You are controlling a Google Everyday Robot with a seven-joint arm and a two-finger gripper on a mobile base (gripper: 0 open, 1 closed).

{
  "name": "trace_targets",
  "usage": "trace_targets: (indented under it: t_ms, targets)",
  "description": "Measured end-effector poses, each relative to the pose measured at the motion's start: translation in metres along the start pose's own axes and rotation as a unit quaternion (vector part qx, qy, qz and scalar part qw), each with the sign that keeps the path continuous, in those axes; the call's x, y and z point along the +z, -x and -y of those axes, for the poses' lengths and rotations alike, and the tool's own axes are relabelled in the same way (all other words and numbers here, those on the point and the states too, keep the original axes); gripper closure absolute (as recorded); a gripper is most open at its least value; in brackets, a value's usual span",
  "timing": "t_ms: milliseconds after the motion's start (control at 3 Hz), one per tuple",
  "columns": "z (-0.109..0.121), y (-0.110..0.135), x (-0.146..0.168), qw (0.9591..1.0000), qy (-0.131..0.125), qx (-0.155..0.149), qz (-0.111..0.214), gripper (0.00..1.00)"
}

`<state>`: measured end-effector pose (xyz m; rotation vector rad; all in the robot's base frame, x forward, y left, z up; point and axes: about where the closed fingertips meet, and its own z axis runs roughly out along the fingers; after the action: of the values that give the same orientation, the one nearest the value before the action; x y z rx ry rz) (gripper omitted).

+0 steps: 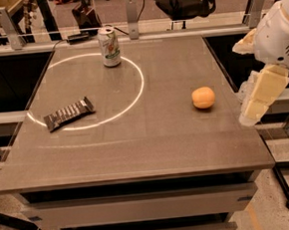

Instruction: Move orange near rxbar chocolate

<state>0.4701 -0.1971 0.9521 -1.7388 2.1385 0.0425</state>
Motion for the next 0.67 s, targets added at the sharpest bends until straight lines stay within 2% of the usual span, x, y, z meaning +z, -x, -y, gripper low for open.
trace_targets:
  t_ms: [333,667]
  targets:
    - [0.007,0.008,0.018,0.9998,-0.003,-0.008,0.017,0.00]
    - [0.014,0.015,0.040,0.9996,0.010,-0.008,0.027,0.00]
